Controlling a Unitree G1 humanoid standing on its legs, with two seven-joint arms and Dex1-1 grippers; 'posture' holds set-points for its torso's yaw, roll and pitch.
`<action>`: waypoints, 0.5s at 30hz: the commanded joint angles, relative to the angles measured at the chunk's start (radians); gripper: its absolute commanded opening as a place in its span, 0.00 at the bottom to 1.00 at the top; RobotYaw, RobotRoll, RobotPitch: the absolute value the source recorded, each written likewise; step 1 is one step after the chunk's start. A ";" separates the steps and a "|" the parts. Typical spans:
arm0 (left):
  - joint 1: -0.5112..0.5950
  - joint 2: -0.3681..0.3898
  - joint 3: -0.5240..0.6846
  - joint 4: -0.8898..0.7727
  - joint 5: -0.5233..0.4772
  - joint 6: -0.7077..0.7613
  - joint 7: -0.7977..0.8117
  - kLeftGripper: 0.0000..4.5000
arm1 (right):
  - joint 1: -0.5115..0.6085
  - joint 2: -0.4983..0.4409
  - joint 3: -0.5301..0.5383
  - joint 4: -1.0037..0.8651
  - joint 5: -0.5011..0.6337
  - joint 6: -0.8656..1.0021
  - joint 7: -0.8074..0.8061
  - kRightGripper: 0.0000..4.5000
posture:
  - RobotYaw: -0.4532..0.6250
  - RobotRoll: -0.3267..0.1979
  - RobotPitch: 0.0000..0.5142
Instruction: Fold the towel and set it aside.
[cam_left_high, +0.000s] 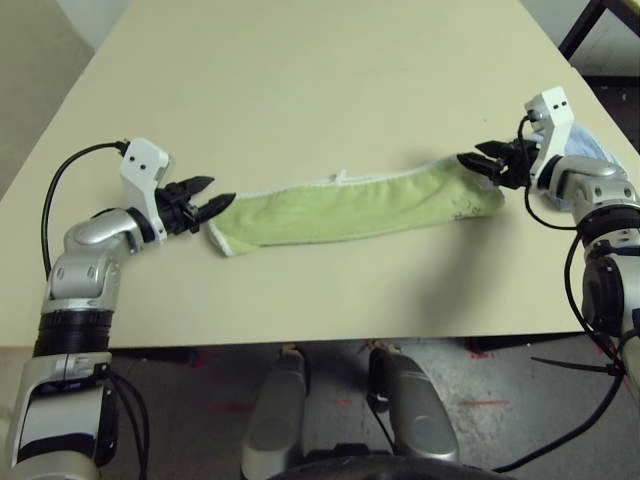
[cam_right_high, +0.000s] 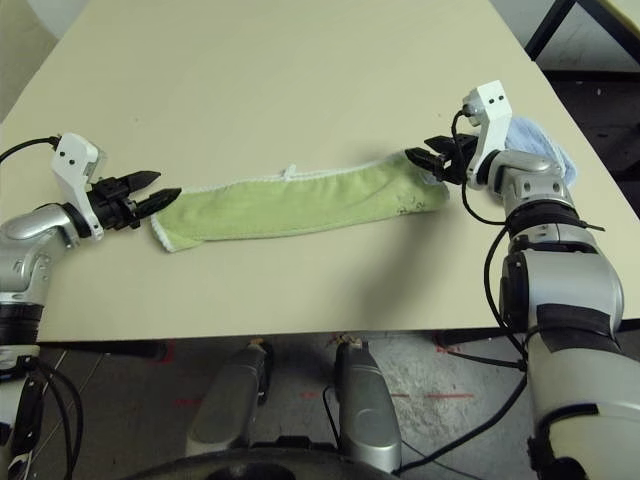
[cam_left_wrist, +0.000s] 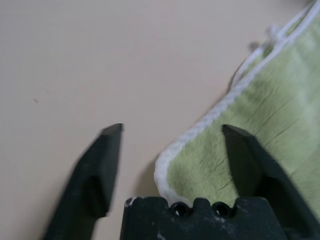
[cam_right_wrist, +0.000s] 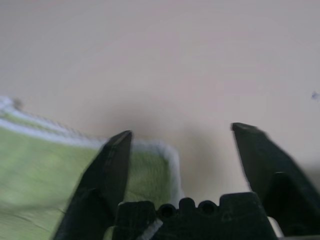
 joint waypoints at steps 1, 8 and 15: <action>0.054 0.038 0.032 -0.119 -0.067 0.083 -0.039 0.99 | -0.023 -0.038 -0.045 -0.029 0.047 0.082 0.061 1.00 | 0.59 0.62 0.33; 0.127 0.059 0.079 -0.330 -0.178 0.121 -0.081 0.99 | -0.010 -0.116 -0.046 -0.103 0.080 0.429 0.130 1.00 | 0.59 0.62 0.36; 0.170 0.044 0.069 -0.488 -0.264 0.141 -0.080 0.99 | 0.100 -0.162 -0.081 -0.264 0.153 0.775 0.119 1.00 | 0.59 0.62 0.37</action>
